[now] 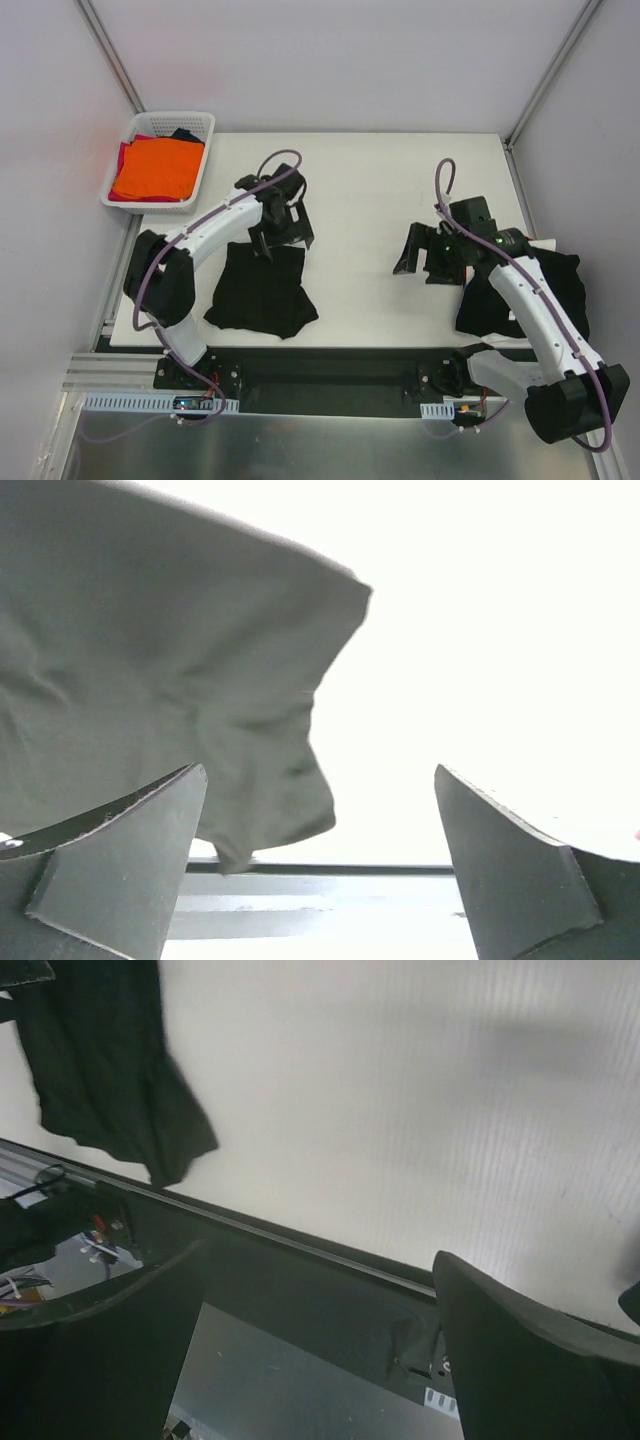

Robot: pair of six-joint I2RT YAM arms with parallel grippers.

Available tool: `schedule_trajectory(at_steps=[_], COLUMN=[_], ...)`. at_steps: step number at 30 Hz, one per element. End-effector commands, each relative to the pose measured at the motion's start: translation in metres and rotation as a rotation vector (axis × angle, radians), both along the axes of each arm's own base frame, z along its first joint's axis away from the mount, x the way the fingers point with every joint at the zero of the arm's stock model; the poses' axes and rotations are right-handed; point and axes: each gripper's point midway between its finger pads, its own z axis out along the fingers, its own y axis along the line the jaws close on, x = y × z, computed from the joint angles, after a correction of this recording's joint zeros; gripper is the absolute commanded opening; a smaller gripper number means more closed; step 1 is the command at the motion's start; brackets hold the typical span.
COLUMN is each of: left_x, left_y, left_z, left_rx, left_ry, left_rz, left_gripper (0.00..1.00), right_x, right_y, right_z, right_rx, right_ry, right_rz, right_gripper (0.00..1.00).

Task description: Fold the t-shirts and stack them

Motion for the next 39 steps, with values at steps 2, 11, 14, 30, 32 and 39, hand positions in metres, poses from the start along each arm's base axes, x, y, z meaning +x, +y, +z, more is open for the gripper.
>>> schedule_trajectory(at_steps=[2,11,14,30,32,39], left_x=[0.028,0.058,0.064,0.098,0.103,0.096], left_y=[-0.03,-0.046,-0.049,0.019,0.026,0.08], left_z=[0.086,0.138,0.15,0.151,0.161,0.159], left_rx=[-0.182,-0.272,-0.317,-0.507,-0.467,-0.157], left_ry=[-0.191,-0.317,-0.32,-0.235,-0.299,-0.345], left_rz=[-0.033,-0.103,-0.107,0.017,-0.004,0.034], left_gripper=[0.99,0.98,0.78,0.0,0.0,0.01], right_x=[0.014,0.006,-0.004,0.051,0.052,0.065], right_y=[0.011,-0.157,-0.183,-0.124,-0.096,-0.058], right_z=[0.049,0.098,0.091,0.094,0.063,0.039], right_rx=[0.087,-0.703,-0.845,-0.739,-0.639,-0.51], right_ry=[-0.071,-0.316,-0.293,0.022,0.145,0.26], right_rz=[-0.004,-0.419,-0.511,-0.307,-0.17,-0.096], right_gripper=[0.96,0.03,0.01,0.16,0.07,0.06])
